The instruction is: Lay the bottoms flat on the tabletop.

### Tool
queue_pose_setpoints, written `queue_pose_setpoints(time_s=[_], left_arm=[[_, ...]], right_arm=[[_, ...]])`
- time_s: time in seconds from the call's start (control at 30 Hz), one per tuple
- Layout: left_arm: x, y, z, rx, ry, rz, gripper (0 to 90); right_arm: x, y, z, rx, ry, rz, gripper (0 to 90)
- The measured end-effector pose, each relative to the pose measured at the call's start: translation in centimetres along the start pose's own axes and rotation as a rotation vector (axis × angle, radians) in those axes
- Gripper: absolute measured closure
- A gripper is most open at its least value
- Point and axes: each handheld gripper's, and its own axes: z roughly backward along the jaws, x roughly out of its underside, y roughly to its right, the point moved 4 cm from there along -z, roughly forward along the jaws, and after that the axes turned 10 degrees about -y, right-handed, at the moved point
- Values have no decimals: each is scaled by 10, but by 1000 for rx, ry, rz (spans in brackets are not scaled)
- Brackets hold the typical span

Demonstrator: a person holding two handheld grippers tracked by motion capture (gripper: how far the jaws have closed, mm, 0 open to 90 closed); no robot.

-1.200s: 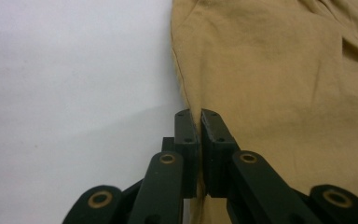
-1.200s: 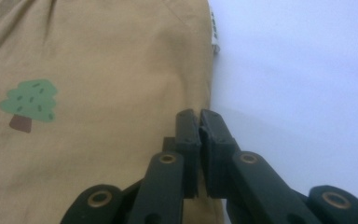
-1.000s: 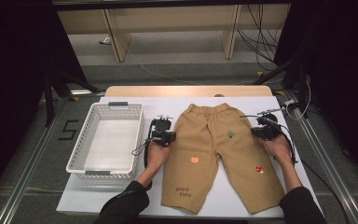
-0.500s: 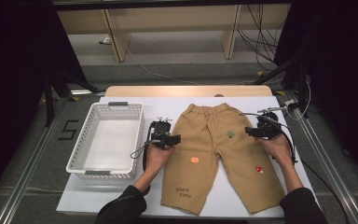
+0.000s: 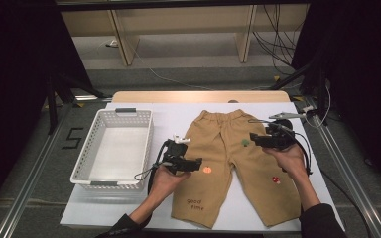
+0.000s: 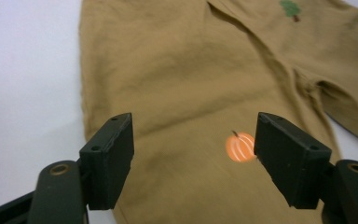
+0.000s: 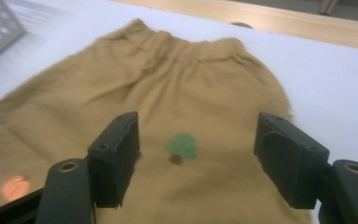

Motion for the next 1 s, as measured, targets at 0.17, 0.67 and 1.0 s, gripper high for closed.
queue_pose_setpoints(time_s=[0.17, 0.67, 1.0], left_arm=[[11, 2, 7, 10, 6, -9, 266], [42, 14, 21, 25, 12, -16, 239], [56, 11, 27, 16, 6, -19, 224]], right_arm=[[-4, -18, 2, -34, 26, 22, 315], [-5, -40, -6, -71, 37, 69, 290], [-2, -57, -17, -96, 24, 98, 278]])
